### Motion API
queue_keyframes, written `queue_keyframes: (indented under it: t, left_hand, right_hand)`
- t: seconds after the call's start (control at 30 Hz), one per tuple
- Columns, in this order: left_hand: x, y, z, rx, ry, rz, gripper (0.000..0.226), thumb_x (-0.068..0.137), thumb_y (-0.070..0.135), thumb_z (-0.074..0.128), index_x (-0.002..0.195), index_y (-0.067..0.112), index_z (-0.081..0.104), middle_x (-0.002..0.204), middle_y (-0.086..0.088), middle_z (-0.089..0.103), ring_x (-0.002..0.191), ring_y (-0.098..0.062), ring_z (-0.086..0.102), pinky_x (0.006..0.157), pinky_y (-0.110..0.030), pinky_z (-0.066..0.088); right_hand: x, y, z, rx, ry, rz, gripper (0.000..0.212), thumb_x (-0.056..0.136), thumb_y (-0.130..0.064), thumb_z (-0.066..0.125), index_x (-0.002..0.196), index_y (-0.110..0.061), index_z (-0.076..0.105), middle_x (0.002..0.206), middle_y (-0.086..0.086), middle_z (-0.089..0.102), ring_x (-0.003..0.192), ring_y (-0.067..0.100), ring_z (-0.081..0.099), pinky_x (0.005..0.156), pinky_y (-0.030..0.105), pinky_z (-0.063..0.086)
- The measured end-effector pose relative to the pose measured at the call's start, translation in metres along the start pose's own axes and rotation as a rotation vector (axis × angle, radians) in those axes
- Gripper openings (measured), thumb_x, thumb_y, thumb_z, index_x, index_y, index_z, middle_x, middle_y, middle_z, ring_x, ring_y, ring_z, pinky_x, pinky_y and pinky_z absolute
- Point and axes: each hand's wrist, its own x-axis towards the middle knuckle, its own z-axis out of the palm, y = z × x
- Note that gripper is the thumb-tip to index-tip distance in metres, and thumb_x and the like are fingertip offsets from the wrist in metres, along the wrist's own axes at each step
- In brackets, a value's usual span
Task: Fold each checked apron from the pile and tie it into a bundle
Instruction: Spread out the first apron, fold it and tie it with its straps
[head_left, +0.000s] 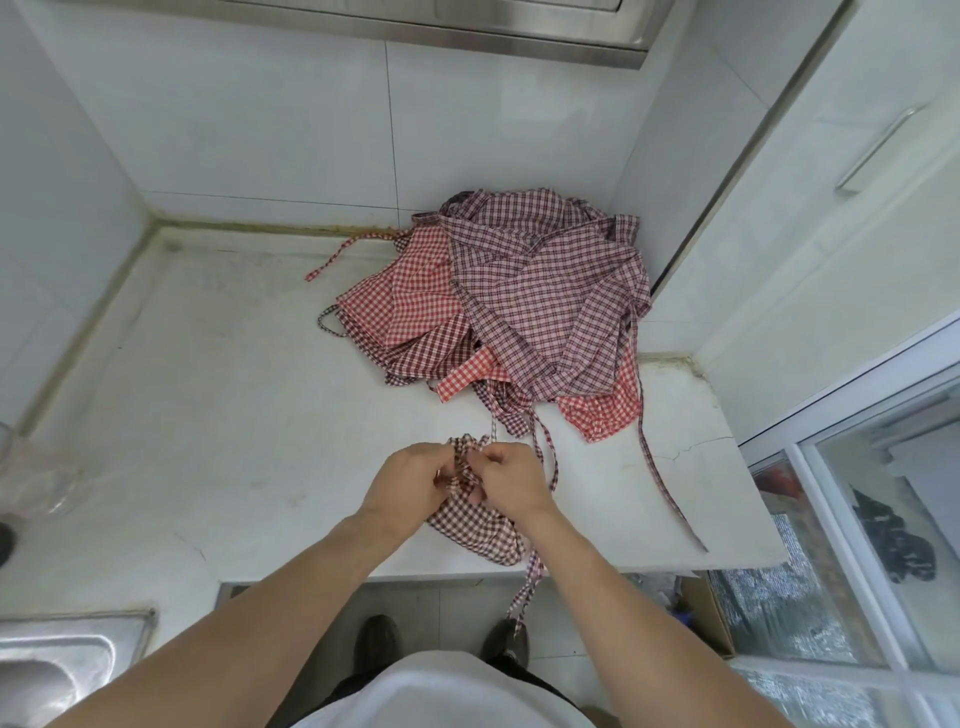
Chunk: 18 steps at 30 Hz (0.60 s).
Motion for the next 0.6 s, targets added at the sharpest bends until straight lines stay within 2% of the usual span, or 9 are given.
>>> queue_keyframes:
  t: [0.1,0.17,0.23,0.3,0.37,0.4,0.5,0.53,0.6]
  left_hand:
    - [-0.001,-0.001,0.004,0.141,0.100,0.179,0.039,0.042,-0.020,0.077,0.062,0.008,0.058,0.062,-0.002,0.059,0.052,-0.018,0.054,0.047,-0.023,0.041]
    - [-0.003,-0.001,0.007,0.178,0.123,0.276,0.040,0.040,-0.019,0.078,0.067,0.005,0.063,0.075,-0.006,0.066,0.060,-0.019,0.061,0.054,-0.023,0.048]
    - [-0.002,0.000,0.008,0.179,0.122,0.340,0.040,0.042,-0.019,0.078,0.074,0.003,0.067,0.088,-0.009,0.070,0.071,-0.021,0.067,0.065,-0.023,0.053]
    - [0.000,-0.003,0.008,0.148,0.102,0.368,0.041,0.041,-0.021,0.077,0.070,0.004,0.063,0.077,-0.007,0.067,0.065,-0.022,0.063,0.064,-0.021,0.047]
    - [0.002,-0.004,0.005,0.127,0.048,0.323,0.039,0.044,-0.018,0.078,0.068,0.008,0.060,0.068,-0.002,0.063,0.060,-0.019,0.058,0.060,-0.020,0.042]
    - [0.003,-0.004,0.004,0.122,0.022,0.283,0.035,0.050,-0.014,0.079,0.071,0.009,0.062,0.068,0.001,0.063,0.061,-0.017,0.057,0.061,-0.022,0.045]
    - [0.005,-0.004,0.000,0.056,-0.086,0.128,0.017,0.077,-0.001,0.073,0.083,0.012,0.064,0.078,0.000,0.068,0.070,-0.016,0.059,0.068,-0.033,0.053]
    - [0.004,-0.004,-0.001,0.003,-0.119,0.082,0.017,0.082,0.003,0.070,0.081,0.017,0.061,0.079,0.001,0.069,0.072,-0.016,0.062,0.070,-0.036,0.054]
    - [0.003,-0.003,-0.002,-0.131,-0.102,0.000,0.034,0.084,0.004,0.070,0.071,0.029,0.051,0.077,0.003,0.069,0.077,-0.016,0.067,0.073,-0.039,0.055]
  right_hand:
    - [0.003,-0.002,-0.001,0.019,-0.002,0.006,0.035,0.096,-0.022,0.059,0.074,0.005,0.066,0.061,0.019,0.067,0.045,0.014,0.062,0.054,0.032,0.048]
    - [0.007,-0.002,-0.002,0.047,-0.017,0.032,0.034,0.094,-0.023,0.061,0.063,-0.008,0.066,0.057,0.012,0.067,0.055,0.024,0.066,0.062,0.040,0.054]
    - [0.011,-0.001,-0.004,0.054,-0.029,0.056,0.031,0.093,-0.022,0.063,0.063,-0.013,0.070,0.057,0.008,0.068,0.058,0.023,0.067,0.067,0.041,0.057]
    - [0.011,0.001,-0.005,0.046,-0.044,0.058,0.026,0.093,-0.021,0.063,0.070,-0.014,0.075,0.056,0.006,0.068,0.056,0.018,0.064,0.063,0.035,0.056]
    - [0.009,0.003,-0.006,0.055,-0.065,0.057,0.023,0.094,-0.021,0.063,0.079,-0.012,0.077,0.055,0.003,0.066,0.055,0.014,0.061,0.059,0.030,0.051]
    - [0.007,0.004,-0.006,0.056,-0.073,0.056,0.022,0.096,-0.021,0.062,0.083,-0.011,0.076,0.056,0.002,0.065,0.056,0.013,0.059,0.058,0.029,0.048]
    - [0.002,0.005,-0.007,0.173,-0.072,0.032,0.011,0.094,-0.011,0.058,0.101,-0.013,0.066,0.071,0.006,0.063,0.060,0.012,0.056,0.058,0.027,0.044]
    - [0.001,0.004,-0.009,0.227,-0.081,0.026,0.019,0.091,-0.004,0.058,0.108,-0.013,0.060,0.078,0.007,0.063,0.062,0.012,0.057,0.059,0.027,0.045]
    - [-0.001,0.005,-0.013,0.233,-0.109,-0.028,0.033,0.085,0.002,0.061,0.112,-0.015,0.054,0.094,0.005,0.062,0.073,0.013,0.061,0.068,0.030,0.052]
